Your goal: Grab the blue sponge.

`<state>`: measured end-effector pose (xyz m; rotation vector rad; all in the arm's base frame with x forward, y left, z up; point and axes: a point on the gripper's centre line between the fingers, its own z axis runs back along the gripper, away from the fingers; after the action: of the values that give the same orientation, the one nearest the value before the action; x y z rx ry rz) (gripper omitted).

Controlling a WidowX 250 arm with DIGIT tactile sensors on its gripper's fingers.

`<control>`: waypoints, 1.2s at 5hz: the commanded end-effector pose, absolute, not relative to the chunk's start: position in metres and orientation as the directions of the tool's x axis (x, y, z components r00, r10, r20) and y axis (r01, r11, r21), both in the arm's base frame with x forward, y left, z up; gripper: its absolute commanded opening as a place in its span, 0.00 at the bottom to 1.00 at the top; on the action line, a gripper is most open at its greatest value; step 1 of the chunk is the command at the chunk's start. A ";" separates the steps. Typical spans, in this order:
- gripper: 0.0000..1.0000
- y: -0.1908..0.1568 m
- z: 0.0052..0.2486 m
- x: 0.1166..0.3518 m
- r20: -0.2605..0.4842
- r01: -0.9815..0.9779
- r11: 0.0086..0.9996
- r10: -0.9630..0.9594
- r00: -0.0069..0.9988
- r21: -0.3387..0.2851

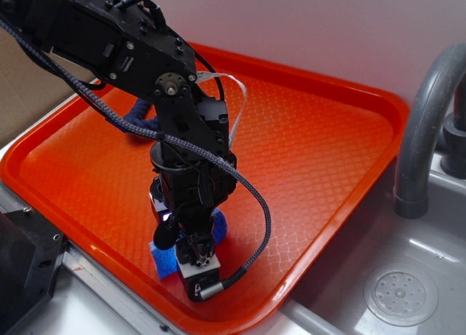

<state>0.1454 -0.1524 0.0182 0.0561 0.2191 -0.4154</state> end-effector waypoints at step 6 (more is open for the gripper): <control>0.00 -0.059 0.203 0.196 0.121 -0.007 0.996 -0.005 0.993 0.094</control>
<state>0.2047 -0.0606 0.1918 0.1157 -0.0688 -0.0054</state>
